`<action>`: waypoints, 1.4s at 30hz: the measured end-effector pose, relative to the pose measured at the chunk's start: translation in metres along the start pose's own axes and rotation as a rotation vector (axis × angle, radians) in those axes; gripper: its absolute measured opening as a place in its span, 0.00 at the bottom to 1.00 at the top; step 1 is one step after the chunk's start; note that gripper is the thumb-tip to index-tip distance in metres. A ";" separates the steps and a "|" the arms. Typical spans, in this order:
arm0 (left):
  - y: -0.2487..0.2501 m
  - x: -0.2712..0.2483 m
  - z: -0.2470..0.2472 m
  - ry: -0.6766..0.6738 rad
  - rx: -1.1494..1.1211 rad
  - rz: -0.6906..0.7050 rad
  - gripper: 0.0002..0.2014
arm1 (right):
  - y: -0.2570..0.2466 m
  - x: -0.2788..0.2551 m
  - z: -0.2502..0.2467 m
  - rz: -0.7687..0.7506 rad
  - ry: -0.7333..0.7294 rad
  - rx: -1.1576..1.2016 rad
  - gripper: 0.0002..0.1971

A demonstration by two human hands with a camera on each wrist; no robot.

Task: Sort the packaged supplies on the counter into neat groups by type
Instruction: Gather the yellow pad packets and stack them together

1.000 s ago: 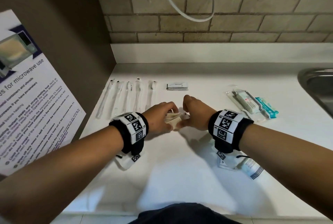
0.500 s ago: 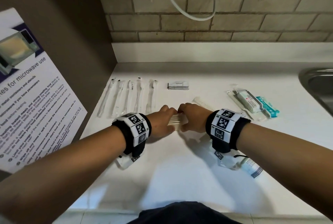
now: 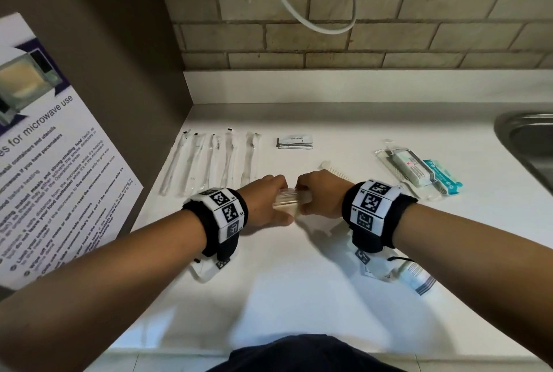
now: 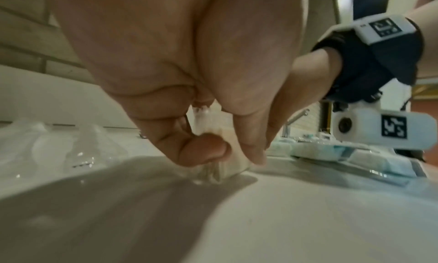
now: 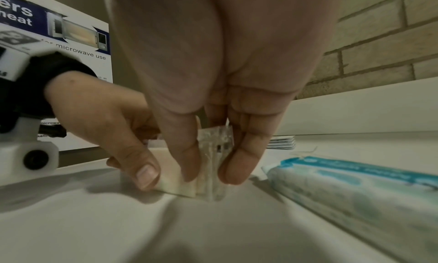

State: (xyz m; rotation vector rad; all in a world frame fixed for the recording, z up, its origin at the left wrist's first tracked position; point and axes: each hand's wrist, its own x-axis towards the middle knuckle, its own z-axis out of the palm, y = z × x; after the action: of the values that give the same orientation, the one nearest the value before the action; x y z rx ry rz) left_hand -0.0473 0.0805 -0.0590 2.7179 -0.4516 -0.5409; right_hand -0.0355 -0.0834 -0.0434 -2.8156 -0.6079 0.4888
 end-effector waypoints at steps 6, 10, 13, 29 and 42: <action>-0.002 -0.002 0.002 0.026 -0.008 -0.021 0.26 | 0.000 -0.001 0.004 -0.016 0.022 0.000 0.21; -0.001 -0.001 0.001 0.055 -0.011 -0.017 0.22 | 0.001 -0.001 0.006 -0.024 0.022 0.010 0.17; 0.000 0.000 0.003 0.080 -0.032 -0.019 0.21 | 0.000 -0.001 0.006 -0.030 0.020 -0.006 0.16; -0.003 -0.001 -0.021 0.121 -0.307 -0.006 0.15 | 0.010 0.004 -0.022 0.002 -0.002 0.161 0.20; -0.009 0.054 -0.079 0.107 -0.588 -0.149 0.24 | 0.037 0.050 -0.086 0.155 -0.220 0.635 0.08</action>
State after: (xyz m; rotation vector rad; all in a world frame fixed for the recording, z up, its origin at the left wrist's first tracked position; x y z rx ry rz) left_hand 0.0352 0.0893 -0.0100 2.2047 -0.0433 -0.4714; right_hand 0.0517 -0.1069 0.0121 -2.2235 -0.2101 0.8540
